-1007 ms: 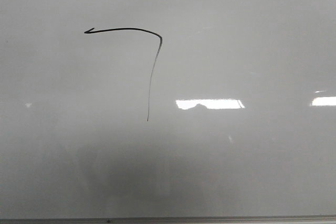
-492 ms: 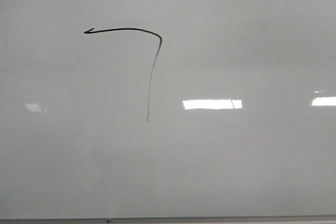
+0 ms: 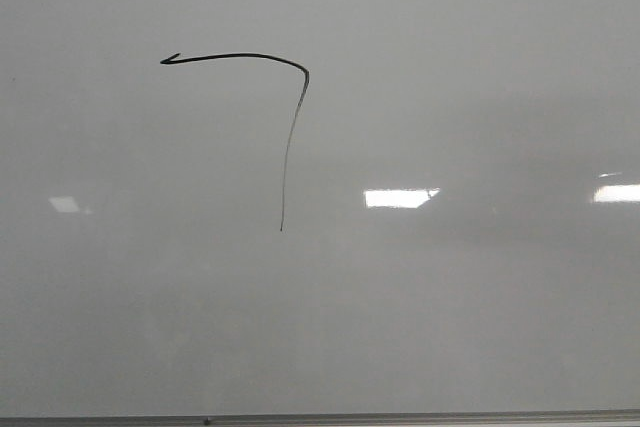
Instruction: Write number 7 on whiteboard
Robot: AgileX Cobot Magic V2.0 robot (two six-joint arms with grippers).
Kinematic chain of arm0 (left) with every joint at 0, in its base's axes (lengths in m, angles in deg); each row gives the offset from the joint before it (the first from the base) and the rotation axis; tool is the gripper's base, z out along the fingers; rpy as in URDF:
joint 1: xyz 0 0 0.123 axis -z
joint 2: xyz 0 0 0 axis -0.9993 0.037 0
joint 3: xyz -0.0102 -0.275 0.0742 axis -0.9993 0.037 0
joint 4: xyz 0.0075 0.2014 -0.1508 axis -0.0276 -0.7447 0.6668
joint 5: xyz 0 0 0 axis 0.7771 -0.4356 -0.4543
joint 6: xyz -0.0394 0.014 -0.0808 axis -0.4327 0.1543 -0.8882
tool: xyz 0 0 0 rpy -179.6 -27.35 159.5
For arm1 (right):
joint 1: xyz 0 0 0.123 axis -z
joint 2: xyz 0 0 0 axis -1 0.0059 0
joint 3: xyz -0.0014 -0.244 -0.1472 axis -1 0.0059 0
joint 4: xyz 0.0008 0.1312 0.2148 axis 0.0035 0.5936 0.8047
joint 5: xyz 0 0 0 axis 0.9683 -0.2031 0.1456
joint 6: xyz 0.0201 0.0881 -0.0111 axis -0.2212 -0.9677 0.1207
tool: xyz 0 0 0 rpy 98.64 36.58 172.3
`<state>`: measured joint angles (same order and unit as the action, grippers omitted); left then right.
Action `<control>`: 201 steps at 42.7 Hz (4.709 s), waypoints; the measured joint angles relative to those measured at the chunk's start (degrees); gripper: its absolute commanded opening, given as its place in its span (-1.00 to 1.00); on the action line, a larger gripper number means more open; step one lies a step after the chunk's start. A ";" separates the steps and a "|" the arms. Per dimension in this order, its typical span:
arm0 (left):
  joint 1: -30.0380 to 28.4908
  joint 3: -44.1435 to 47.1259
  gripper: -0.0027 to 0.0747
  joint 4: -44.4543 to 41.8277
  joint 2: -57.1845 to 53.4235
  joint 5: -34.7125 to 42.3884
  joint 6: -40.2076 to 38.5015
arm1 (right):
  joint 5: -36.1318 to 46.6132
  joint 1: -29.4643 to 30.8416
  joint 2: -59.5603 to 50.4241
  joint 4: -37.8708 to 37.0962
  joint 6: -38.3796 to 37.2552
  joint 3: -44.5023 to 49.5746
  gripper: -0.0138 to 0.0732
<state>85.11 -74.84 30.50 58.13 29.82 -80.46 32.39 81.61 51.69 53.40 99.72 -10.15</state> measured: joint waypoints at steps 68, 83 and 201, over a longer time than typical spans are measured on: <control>0.00 3.04 0.07 11.29 -16.97 4.11 0.90 | 0.50 0.00 0.00 0.10 -0.09 0.00 -0.84; 0.00 9.76 -0.94 11.10 -42.99 -2.51 1.02 | 0.50 0.00 0.00 0.10 -0.09 0.00 -0.84; 0.86 35.67 -0.98 9.48 -65.66 10.19 1.12 | 1.89 0.00 0.00 0.20 -0.09 0.25 -0.84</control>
<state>85.97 -39.17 39.98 -7.52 40.01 -79.34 34.28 81.61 51.69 53.60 99.63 -9.89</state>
